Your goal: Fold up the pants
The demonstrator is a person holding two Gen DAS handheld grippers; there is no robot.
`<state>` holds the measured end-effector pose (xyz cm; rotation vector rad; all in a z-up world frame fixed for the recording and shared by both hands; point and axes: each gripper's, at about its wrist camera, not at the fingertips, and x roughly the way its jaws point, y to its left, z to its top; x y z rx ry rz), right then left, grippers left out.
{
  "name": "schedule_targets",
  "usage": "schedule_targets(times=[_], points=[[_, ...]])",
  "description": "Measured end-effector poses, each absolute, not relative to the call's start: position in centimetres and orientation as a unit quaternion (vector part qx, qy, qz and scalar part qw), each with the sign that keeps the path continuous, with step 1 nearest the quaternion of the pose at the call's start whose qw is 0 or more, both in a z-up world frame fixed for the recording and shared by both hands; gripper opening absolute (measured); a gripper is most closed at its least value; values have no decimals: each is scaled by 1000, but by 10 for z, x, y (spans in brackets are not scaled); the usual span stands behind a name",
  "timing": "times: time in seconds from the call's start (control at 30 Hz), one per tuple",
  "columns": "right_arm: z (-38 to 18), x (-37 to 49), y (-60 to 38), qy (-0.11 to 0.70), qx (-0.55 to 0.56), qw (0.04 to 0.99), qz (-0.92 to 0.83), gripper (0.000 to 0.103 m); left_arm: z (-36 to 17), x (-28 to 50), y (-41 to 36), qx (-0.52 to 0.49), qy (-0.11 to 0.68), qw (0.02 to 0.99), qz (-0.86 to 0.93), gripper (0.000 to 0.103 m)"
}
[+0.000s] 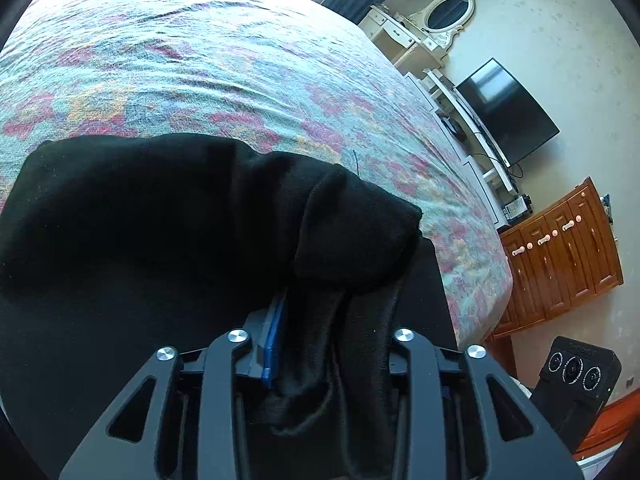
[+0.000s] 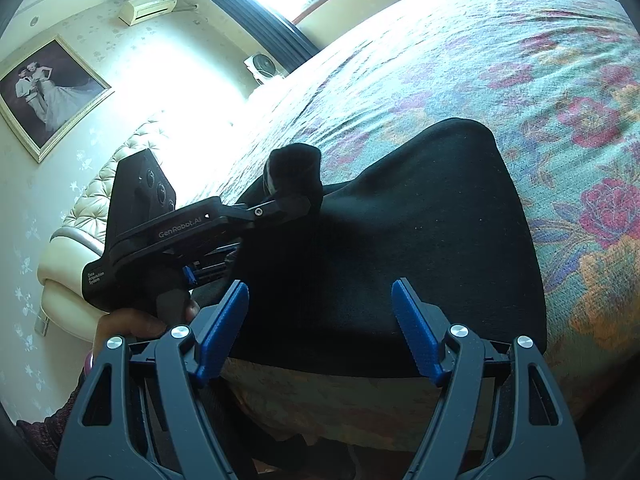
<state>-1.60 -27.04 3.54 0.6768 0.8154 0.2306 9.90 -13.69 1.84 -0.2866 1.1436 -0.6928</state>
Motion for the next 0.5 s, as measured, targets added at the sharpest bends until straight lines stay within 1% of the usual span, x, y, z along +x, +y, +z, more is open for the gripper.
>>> schedule_targets(times=[0.07, 0.13, 0.17, 0.23, 0.33, 0.4, 0.5], points=[[34, -16, -272, 389, 326, 855, 109, 74, 20, 94, -139, -142, 528, 771, -327, 53], [34, -15, -275, 390, 331, 852, 108, 74, 22, 90, -143, -143, 527, 769, -333, 59], [35, -17, -275, 389, 335, 851, 107, 74, 25, 88, -143, -138, 525, 771, -333, 64], [37, -15, -280, 388, 342, 849, 107, 74, 33, 82, -140, -117, 516, 783, -328, 69], [42, -8, -291, 382, 362, 844, 107, 74, 48, 73, -132, -77, 490, 810, -312, 72], [43, 0, -299, 380, 390, 830, 119, 74, 57, 70, -117, -45, 471, 831, -294, 76], [38, 18, -308, 382, 440, 800, 141, 75, 62, 70, -89, -19, 457, 850, -263, 77]])
